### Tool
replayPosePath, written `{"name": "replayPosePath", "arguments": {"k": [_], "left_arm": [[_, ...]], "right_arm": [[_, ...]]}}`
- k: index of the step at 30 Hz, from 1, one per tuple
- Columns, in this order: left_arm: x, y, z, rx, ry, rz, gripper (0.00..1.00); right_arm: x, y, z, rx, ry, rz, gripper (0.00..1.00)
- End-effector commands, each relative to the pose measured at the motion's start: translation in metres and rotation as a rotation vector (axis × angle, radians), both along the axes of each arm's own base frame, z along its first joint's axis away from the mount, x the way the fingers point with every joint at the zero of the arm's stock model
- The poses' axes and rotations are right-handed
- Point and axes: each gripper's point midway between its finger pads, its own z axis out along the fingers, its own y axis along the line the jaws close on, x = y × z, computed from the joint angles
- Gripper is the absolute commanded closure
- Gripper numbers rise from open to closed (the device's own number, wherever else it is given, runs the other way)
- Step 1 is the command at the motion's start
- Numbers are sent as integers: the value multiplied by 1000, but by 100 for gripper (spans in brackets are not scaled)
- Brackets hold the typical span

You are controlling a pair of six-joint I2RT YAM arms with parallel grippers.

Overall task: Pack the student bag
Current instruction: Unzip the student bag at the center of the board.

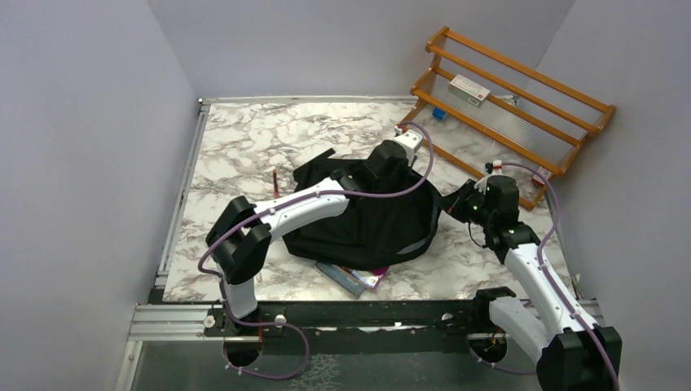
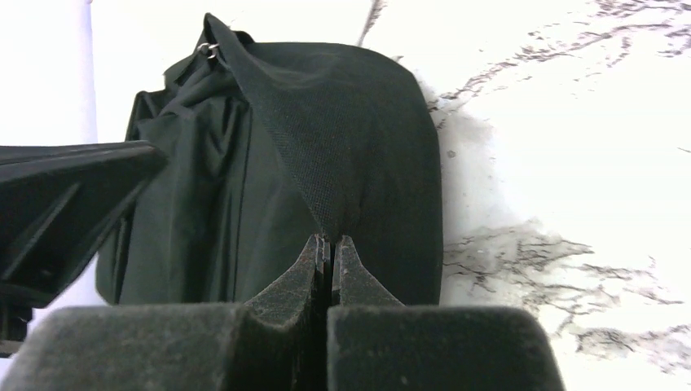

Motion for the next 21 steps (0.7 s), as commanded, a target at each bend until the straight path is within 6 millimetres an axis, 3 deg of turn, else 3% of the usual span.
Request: {"name": "replayPosePath", "arguments": {"k": [1,9,15,21], "left_arm": [[0,21,-15,13,48,-19,96],[-13,4,-24,-38,121,-116,77],[-12,-14,-23,-76,142,-150,67],[-14,-26,-34,-69,161,-161,50]], "right_arm": [[-3,-20,-14,-91,61,-90,99],[-1,-40,-41,-198,152,-154,90],[5,-40,-61,-210,195,-154,93],[8,-38,-80,-210,238,-144,97]]}}
